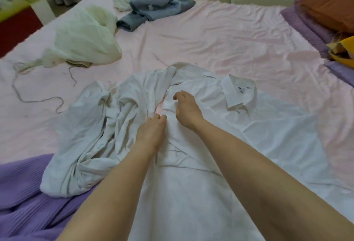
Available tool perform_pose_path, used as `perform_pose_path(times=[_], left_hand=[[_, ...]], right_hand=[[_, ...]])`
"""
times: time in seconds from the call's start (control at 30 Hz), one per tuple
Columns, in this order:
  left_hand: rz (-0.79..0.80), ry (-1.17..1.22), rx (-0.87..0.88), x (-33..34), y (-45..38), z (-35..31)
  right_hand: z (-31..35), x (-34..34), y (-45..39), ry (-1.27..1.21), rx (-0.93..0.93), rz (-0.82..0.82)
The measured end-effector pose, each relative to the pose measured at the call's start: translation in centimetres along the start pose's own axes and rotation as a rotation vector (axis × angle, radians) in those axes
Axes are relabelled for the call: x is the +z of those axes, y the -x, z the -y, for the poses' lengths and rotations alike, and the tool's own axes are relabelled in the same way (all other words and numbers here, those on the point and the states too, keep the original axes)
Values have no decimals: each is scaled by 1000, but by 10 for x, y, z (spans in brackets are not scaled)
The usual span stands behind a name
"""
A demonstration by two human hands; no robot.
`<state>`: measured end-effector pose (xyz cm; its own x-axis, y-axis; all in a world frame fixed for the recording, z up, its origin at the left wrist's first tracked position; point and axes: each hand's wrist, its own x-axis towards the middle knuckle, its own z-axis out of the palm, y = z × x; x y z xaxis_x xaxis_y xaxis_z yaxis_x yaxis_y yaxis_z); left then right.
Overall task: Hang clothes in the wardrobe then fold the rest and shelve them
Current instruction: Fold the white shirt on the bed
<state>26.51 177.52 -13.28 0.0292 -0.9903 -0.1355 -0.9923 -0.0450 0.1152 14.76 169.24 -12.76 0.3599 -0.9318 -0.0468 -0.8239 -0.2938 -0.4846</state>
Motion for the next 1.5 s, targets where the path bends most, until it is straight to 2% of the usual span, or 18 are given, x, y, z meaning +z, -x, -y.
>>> perform_pose_path(times=[0.17,0.23,0.3,0.4,0.47,0.53,0.63,0.7,0.77,0.8,0.93,1.03,1.1,1.13,1.2,1.33,1.4,1.5], left_hand=[[-54,27,27,14,-8,9],[-51,45,64,17,-6,19],[-57,105,82,20,-2,27],[-204,87,156,25,2,37],[-257,35,254,23,1,38],[-281,-41,298,19,0,39],[-180,-117,257,13,4,36],[-60,-222,152,12,6,36],[-5,-291,93,14,10,33],[22,-300,76,15,13,29],[15,-265,68,8,23,13],[81,-204,194,6,34,-13],[209,-144,299,7,42,-43],[261,-110,326,10,44,-50],[351,-69,374,16,48,-83],[419,-78,369,31,56,-126],[453,-73,335,36,59,-138],[485,-76,278,42,60,-156]], right_hand=[[21,-2,-39,-214,92,77],[27,2,-51,-187,173,95],[26,4,-57,-60,231,45],[23,9,-59,43,330,0],[22,8,-64,-5,398,-23],[23,7,-74,-190,395,-114],[30,1,-82,-503,298,-239],[34,0,-75,-629,210,-133],[31,4,-61,-558,186,-5],[25,6,-50,-518,187,-7],[-12,-9,5,-400,302,-218],[-65,-37,63,-231,438,-249],[-110,-59,110,-16,534,-175],[-124,-61,126,62,561,-85],[-151,-73,162,84,627,99],[-169,-74,188,115,566,309],[-169,-79,188,147,499,288],[-179,-95,191,150,435,122]])
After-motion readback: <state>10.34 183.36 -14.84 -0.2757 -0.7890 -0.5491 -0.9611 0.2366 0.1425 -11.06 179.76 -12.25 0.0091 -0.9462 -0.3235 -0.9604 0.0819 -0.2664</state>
